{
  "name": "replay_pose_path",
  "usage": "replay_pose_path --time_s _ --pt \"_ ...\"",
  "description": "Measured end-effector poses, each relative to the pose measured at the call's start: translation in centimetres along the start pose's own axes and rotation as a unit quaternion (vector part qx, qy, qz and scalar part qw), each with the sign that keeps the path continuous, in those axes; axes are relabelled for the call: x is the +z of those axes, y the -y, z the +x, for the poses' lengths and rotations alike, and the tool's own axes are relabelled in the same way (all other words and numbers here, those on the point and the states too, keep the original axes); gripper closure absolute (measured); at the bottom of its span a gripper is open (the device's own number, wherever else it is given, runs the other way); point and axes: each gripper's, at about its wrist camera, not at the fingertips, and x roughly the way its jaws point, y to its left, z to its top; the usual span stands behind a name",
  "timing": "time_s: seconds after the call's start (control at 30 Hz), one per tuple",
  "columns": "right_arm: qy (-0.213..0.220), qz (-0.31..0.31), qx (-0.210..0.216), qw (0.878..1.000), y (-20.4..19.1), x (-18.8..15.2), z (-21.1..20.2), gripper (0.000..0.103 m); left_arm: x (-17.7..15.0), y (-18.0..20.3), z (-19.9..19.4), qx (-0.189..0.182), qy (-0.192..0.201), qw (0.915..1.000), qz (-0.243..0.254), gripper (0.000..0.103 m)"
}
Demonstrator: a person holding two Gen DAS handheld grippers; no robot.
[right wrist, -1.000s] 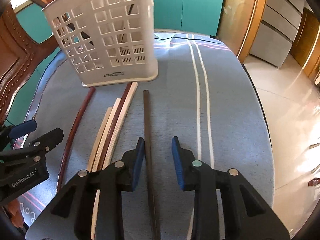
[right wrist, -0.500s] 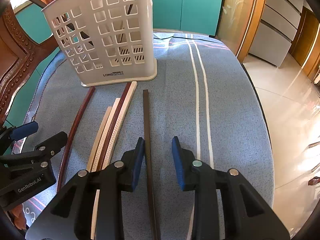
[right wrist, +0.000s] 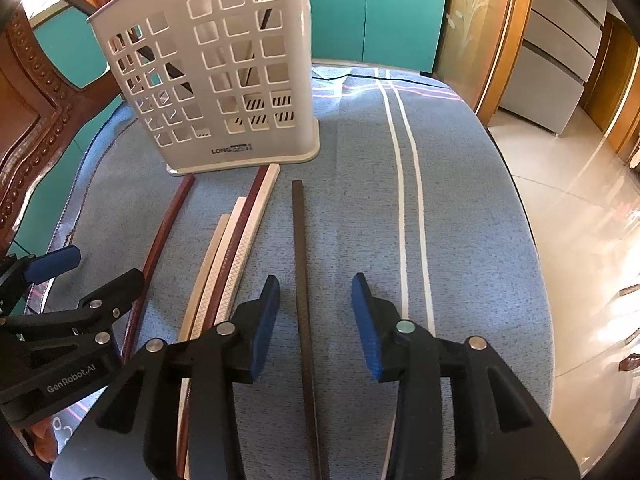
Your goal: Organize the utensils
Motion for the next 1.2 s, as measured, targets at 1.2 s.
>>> replay_pose_path --time_s 1.2 --pt "-0.002 0.008 -0.011 1.000 0.08 0.14 -0.03 0.076 -0.19 0.56 0.65 0.004 -0.005 1.0000 0.006 0.021"
